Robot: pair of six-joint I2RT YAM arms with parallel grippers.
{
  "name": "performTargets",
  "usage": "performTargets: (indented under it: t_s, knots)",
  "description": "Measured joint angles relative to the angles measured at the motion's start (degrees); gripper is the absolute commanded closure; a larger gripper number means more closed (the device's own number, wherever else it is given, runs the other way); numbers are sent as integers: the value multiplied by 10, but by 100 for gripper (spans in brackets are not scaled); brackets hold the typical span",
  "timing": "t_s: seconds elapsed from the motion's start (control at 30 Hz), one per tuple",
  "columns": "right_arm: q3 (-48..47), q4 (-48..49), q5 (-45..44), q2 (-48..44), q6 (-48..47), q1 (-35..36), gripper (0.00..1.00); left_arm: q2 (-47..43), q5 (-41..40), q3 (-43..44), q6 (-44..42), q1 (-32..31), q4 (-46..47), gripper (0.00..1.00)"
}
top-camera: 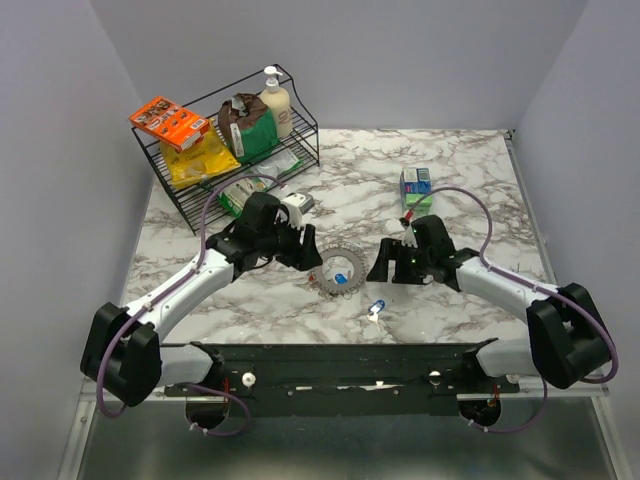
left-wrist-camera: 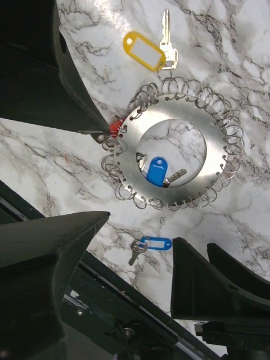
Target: Put the keys on the keyring
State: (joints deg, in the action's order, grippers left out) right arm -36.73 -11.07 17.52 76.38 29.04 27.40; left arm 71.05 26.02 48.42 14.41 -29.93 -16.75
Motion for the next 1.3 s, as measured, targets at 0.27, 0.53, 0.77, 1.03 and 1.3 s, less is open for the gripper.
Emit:
performTargets:
  t_s: [0.27, 0.53, 0.77, 1.03, 1.3]
  knots:
    - [18, 50, 80, 14, 31, -68, 21, 32, -26, 20, 11, -35, 8, 39]
    - [9, 72, 118, 66, 39, -68, 26, 54, -38, 33, 22, -68, 12, 39]
    - [-5, 73, 128, 91, 35, -68, 28, 71, -49, 38, 25, -73, 12, 38]
    - [-28, 75, 133, 103, 12, -68, 28, 83, -68, 46, 30, -73, 12, 34]
    - [-31, 70, 132, 104, -7, -68, 28, 79, -87, 42, 40, -21, 10, 34]
